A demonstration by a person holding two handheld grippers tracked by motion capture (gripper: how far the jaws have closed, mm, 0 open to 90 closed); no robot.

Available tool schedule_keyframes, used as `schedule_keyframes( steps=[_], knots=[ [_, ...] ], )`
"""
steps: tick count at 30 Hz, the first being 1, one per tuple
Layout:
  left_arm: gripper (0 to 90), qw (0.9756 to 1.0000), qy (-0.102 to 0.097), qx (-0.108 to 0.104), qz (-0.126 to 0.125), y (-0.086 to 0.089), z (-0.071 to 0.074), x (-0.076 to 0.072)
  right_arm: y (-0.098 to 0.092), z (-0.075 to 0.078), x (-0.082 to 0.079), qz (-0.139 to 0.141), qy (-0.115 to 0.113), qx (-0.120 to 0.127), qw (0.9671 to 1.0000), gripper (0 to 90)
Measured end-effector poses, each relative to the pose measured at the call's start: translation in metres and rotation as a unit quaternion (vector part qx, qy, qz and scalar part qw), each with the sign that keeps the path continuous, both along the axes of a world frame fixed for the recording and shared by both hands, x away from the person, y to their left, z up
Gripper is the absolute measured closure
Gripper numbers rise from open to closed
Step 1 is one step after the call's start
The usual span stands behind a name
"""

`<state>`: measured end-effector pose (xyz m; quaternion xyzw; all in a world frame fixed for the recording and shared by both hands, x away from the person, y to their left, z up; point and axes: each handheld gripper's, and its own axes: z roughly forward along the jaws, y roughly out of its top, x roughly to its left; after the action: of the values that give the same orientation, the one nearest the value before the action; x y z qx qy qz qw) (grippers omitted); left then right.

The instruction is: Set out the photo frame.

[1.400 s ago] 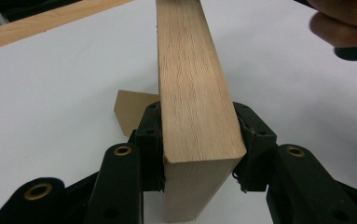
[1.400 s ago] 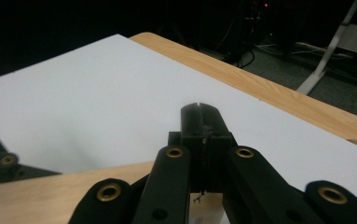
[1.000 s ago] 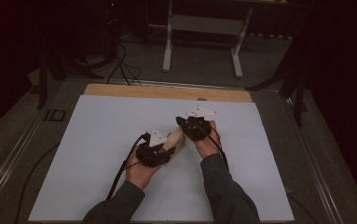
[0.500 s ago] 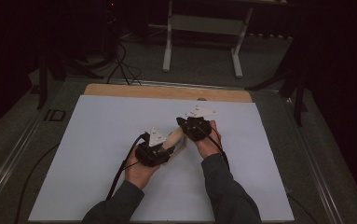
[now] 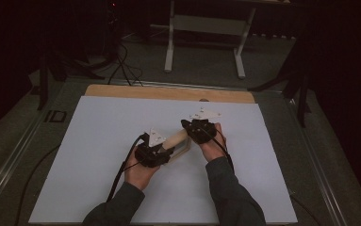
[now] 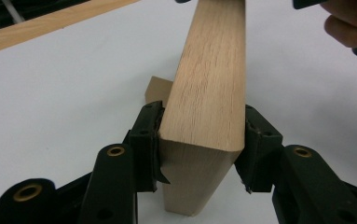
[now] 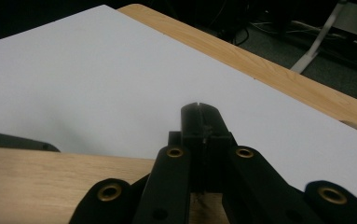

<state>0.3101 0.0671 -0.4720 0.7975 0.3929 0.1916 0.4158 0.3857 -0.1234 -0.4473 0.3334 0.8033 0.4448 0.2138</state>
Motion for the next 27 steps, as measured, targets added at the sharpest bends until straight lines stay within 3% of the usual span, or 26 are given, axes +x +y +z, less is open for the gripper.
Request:
schedule_keyframes(
  steps=[27],
  knots=[
    [49.9, 0.9997, 0.010, 0.002, 0.023, 0.0054, -0.0016, 0.0073, -0.0103, 0.0009, -0.0086, -0.003, -0.001, 0.002, 1.0000, 90.0]
  ],
)
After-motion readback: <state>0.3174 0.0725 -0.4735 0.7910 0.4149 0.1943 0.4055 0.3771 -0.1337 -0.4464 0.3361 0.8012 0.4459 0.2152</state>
